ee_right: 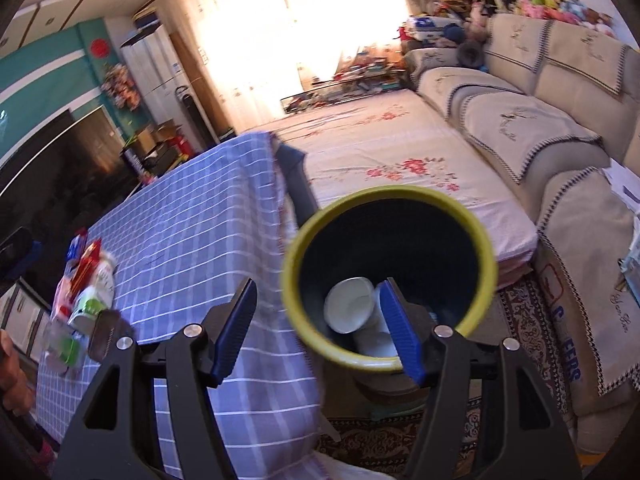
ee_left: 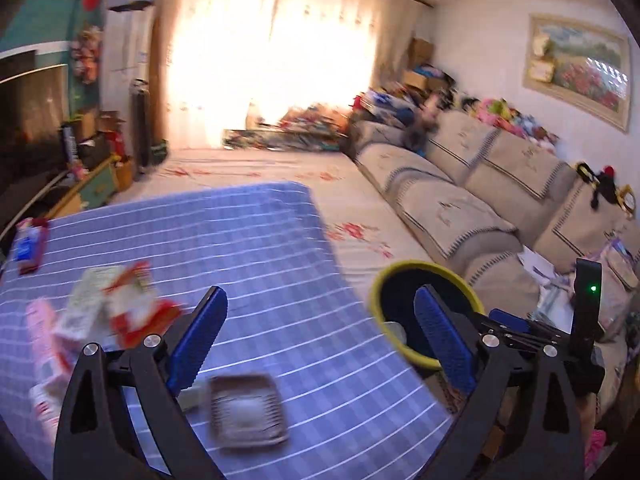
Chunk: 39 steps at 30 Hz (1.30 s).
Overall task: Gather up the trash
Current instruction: 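Grasp the black plastic tray with the right gripper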
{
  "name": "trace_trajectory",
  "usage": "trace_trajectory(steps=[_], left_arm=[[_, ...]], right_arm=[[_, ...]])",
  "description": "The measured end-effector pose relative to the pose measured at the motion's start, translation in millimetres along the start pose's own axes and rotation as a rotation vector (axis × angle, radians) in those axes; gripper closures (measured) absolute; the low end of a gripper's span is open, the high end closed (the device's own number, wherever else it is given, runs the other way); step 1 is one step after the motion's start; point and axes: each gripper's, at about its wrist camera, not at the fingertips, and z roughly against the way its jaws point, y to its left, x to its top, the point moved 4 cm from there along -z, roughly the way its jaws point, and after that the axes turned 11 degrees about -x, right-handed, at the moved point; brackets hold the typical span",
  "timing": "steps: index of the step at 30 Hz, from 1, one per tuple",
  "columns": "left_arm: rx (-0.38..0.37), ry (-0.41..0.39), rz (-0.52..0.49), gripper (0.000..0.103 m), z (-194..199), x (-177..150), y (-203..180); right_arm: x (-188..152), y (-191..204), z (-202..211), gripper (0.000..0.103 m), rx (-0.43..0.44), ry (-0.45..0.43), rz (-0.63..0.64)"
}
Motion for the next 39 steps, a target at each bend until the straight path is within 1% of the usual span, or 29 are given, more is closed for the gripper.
trace_trajectory(steps=[2,8,11,14,16,18,21,23,26,30,31,34,35,39], left_arm=[[0.062,-0.030,0.031,0.006,31,-6,28],[0.258,-0.101,0.115,0.006,108,-32,106],[0.313,-0.127,0.131,0.005,136,-45,136],[0.357,-0.138,0.146,0.005,152,-61,160],[0.369,-0.139,0.165,0.005,161,-73,175],[0.363,-0.137,0.185,0.005,165,-82,186],[0.362,-0.136,0.198,0.005,169,-93,200],[0.361,-0.139,0.201,0.005,169,-97,205],[0.344,-0.142,0.215,0.005,170,-100,211],[0.342,-0.145,0.238,0.005,172,-107,221],[0.342,-0.144,0.243,0.005,173,-109,222],[0.345,-0.145,0.254,0.005,174,-113,224],[0.344,-0.145,0.256,0.005,174,-114,224],[0.347,-0.140,0.252,0.005,173,-116,224]], right_arm=[[-4,28,0,0.042,0.024,0.012,0.045],[-16,111,-2,0.042,0.090,0.048,0.180],[-22,146,-2,0.042,0.115,0.062,0.233],[-29,175,-1,0.042,0.121,0.074,0.275],[-33,188,-4,0.042,0.112,0.084,0.292],[-38,199,-8,0.042,0.088,0.098,0.313],[-47,208,-17,0.048,0.060,0.122,0.325],[-53,214,-23,0.056,0.041,0.138,0.335],[-57,219,-29,0.063,0.021,0.145,0.341],[-60,223,-37,0.071,0.006,0.158,0.349],[-61,223,-38,0.075,0.006,0.161,0.350],[-64,223,-44,0.094,0.007,0.175,0.348],[-64,223,-45,0.097,0.014,0.179,0.346],[-63,223,-41,0.098,0.032,0.167,0.337]])
